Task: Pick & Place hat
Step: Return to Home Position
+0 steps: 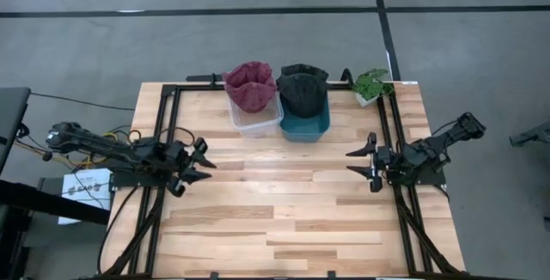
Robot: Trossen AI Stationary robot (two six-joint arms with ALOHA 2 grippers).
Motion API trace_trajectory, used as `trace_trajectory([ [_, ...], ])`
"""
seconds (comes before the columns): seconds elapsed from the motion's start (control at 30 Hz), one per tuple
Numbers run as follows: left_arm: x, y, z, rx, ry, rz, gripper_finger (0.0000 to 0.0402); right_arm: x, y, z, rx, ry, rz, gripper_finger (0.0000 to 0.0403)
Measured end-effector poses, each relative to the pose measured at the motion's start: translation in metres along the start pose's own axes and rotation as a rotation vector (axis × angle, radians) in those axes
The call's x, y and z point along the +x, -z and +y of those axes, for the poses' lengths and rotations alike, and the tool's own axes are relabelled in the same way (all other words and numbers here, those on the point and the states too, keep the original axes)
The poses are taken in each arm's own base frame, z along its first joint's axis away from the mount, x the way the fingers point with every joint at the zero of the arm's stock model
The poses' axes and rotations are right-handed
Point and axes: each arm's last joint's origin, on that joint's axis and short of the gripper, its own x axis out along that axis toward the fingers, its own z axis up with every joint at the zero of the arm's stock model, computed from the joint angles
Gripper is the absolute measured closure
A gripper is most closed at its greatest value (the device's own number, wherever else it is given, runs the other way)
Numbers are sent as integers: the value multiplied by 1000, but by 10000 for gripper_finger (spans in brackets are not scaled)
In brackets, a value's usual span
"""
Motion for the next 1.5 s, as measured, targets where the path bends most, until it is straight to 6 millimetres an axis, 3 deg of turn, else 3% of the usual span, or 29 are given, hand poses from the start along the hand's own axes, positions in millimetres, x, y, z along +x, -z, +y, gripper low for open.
trace_trajectory([
  [0.23, -4, 4, 1, 115, -13, 55, 266, -1, 0, 0, -23, 49, 1, 218],
  [0.47, -7, 19, 8, 123, -168, 203, 266, 1, 2, 1, -68, 51, 23, 223],
  [1.5, -7, 18, 8, 3, -181, 186, 266, 4, 6, 3, -18, 48, 64, 227],
])
